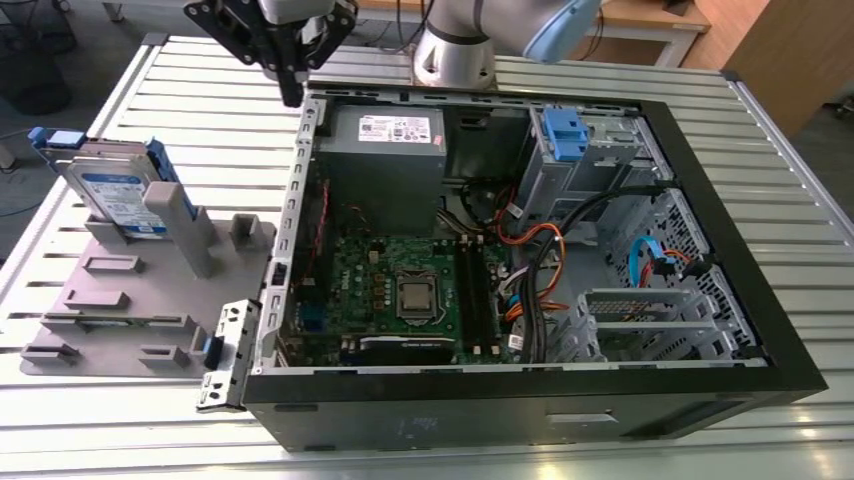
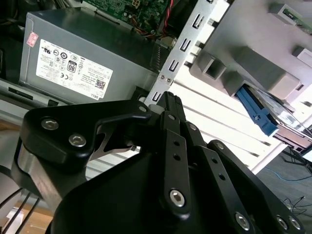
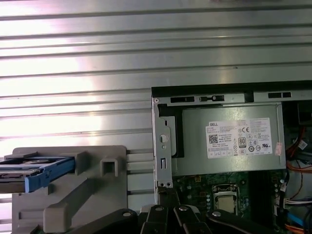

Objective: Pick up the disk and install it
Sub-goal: 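Reach for the disk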

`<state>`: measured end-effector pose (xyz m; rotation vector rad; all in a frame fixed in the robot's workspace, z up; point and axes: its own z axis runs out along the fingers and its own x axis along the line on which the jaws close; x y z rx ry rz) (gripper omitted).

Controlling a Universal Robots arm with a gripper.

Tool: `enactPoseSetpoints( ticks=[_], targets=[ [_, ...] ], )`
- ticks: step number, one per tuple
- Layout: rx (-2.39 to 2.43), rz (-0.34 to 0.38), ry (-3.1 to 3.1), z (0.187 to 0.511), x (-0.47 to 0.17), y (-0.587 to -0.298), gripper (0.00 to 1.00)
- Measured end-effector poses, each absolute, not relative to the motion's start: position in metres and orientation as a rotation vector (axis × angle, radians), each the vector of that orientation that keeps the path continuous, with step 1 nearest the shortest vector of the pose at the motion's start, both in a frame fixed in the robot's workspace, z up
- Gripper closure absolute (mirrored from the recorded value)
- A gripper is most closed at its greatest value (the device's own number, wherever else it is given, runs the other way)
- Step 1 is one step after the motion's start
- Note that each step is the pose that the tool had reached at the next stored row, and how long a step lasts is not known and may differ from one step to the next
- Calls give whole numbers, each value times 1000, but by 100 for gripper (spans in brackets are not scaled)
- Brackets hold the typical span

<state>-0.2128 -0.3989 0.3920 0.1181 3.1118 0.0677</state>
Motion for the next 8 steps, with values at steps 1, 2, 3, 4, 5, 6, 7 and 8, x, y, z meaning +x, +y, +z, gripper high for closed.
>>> enactPoseSetpoints(
  ticks=[1, 2, 3, 4, 5, 6, 7, 8],
  targets=[
    [118, 68, 3112, 392, -214, -399, 89],
    [118, 68, 3112, 392, -216, -399, 89],
    [118, 68, 3112, 392, -218, -399, 89],
    [118, 68, 3112, 392, -220, -399, 89],
    [118, 68, 3112, 392, -221, -399, 89],
    [118, 68, 3112, 392, -222, -399, 89],
    [118, 68, 3111, 392, -223, -399, 89],
    [118, 68, 3111, 392, -224, -399, 89]
  ],
)
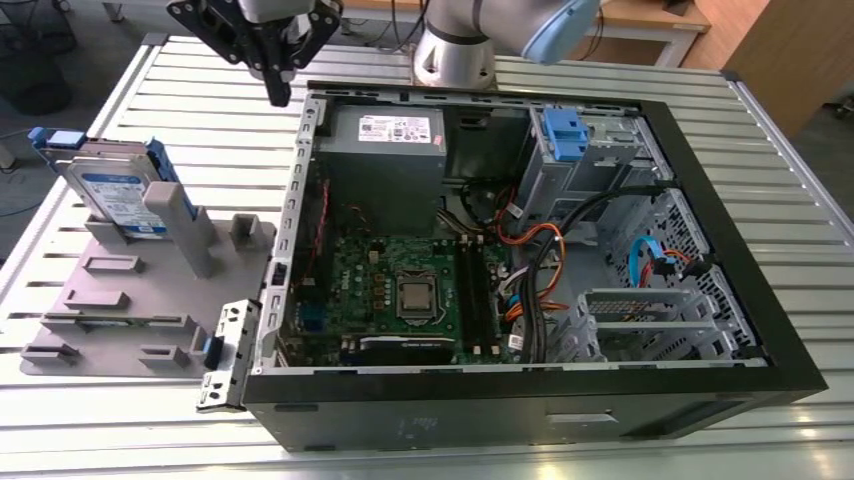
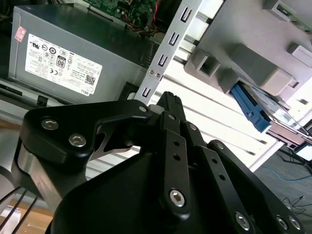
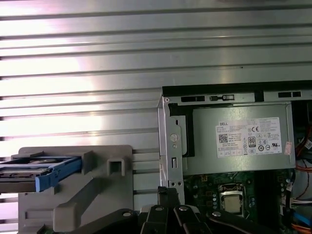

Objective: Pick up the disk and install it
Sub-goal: 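Reach for the disk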

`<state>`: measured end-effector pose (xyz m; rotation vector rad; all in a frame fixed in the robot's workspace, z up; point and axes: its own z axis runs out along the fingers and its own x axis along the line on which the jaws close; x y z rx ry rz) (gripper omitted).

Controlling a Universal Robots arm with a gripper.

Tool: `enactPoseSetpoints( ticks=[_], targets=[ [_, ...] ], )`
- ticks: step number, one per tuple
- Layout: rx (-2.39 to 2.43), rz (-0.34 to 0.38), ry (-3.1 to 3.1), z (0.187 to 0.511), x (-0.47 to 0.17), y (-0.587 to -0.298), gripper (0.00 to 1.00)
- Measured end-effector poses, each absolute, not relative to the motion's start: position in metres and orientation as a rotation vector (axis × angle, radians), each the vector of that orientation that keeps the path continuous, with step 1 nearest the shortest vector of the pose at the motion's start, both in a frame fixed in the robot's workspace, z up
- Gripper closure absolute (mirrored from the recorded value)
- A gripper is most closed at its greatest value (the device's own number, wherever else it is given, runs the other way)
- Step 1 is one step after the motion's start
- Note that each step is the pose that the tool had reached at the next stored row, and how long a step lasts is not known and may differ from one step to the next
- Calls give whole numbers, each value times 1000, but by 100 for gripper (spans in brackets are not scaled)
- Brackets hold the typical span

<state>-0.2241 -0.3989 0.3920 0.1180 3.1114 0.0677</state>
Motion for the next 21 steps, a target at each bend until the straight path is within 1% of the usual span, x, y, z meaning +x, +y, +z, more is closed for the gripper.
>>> enactPoseSetpoints(
  ticks=[21],
  targets=[
    [118, 68, 3109, 392, -260, -399, 89]
  ],
)
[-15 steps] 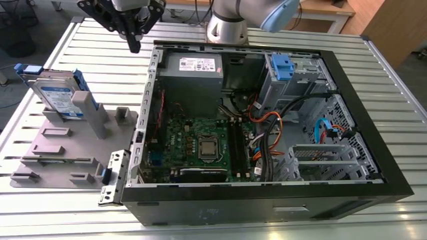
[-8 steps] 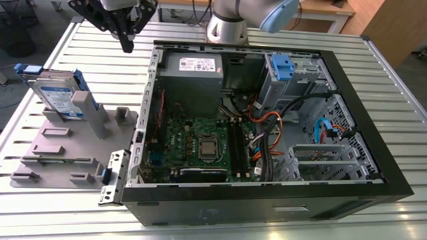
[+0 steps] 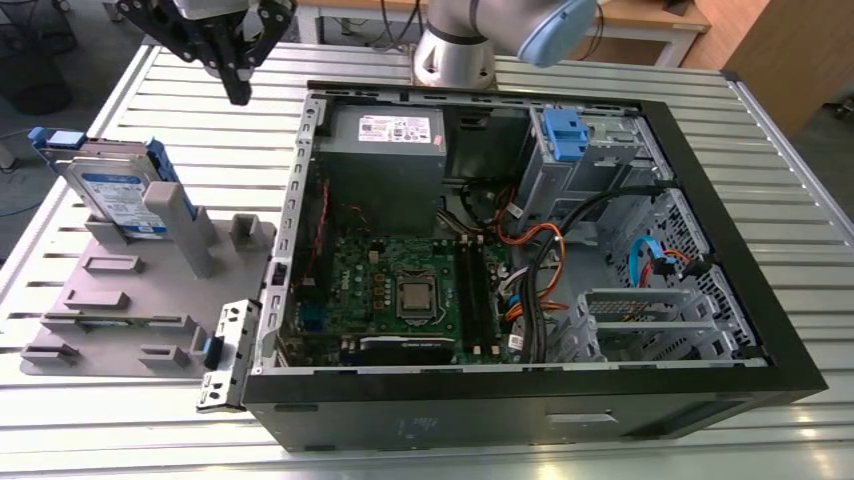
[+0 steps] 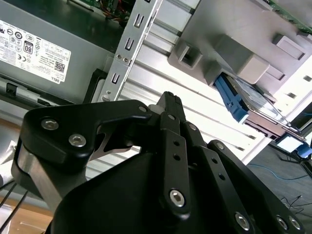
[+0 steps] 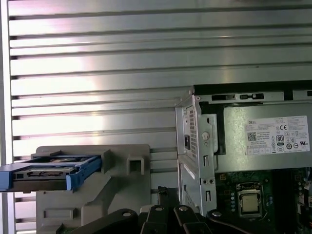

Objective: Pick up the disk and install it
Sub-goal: 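Reach for the disk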

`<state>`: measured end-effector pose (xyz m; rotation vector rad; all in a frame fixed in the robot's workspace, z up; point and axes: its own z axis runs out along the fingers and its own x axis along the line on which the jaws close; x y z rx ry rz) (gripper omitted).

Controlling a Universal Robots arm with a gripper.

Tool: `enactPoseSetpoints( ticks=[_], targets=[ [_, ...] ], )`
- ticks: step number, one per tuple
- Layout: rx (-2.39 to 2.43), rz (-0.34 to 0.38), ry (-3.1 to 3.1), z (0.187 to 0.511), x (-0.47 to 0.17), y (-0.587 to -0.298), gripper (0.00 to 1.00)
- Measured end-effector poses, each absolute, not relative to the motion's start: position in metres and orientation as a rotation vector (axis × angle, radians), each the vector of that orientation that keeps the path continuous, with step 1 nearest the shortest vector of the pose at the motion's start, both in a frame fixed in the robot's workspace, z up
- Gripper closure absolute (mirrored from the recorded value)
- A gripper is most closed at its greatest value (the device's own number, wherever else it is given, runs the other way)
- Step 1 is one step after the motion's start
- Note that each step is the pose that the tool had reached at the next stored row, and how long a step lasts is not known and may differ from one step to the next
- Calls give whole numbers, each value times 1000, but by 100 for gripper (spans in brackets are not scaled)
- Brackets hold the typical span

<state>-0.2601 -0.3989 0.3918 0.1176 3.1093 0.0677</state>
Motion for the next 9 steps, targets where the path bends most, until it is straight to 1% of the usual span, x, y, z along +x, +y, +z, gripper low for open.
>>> enactPoseSetpoints(
  ticks=[9],
  targets=[
    [118, 68, 3109, 391, -282, -399, 89]
  ],
)
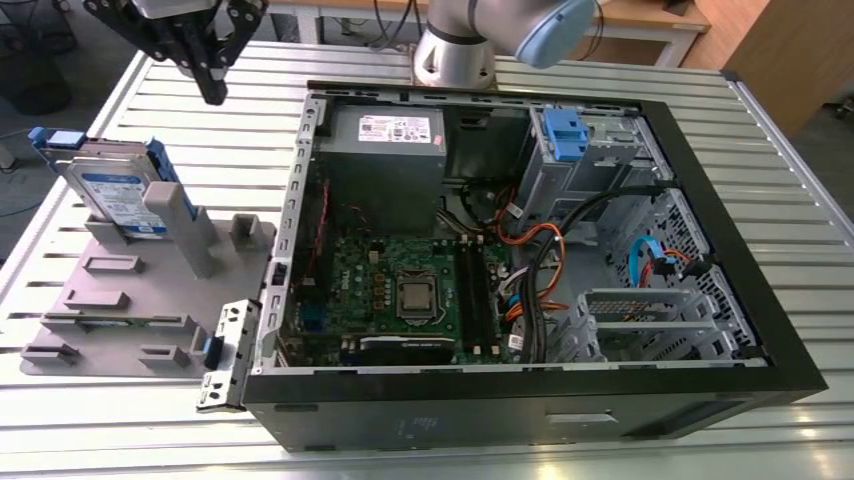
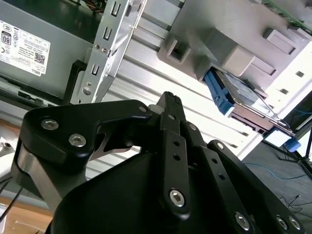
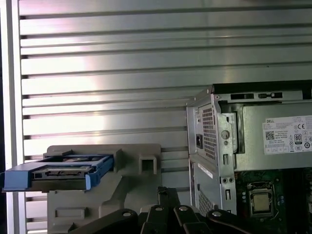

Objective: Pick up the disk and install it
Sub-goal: 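Reach for the disk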

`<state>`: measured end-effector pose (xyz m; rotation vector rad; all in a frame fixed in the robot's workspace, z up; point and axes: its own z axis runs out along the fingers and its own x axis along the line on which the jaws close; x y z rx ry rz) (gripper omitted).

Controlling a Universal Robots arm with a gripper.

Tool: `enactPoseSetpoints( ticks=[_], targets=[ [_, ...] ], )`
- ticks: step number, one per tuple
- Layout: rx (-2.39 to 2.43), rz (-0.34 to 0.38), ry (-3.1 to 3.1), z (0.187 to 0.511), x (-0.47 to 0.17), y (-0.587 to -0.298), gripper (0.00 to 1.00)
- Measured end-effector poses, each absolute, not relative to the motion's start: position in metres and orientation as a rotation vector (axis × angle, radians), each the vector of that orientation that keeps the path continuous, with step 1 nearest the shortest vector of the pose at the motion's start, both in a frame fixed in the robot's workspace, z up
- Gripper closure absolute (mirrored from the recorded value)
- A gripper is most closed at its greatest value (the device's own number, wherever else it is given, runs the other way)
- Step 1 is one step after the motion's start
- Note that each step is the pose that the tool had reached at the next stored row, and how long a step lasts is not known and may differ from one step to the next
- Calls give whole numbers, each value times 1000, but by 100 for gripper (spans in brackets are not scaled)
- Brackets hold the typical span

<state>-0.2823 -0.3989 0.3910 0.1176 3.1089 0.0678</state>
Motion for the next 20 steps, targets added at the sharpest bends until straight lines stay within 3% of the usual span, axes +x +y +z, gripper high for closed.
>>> enactPoseSetpoints(
  ticks=[20],
  targets=[
    [118, 68, 3109, 379, -325, -399, 89]
  ],
)
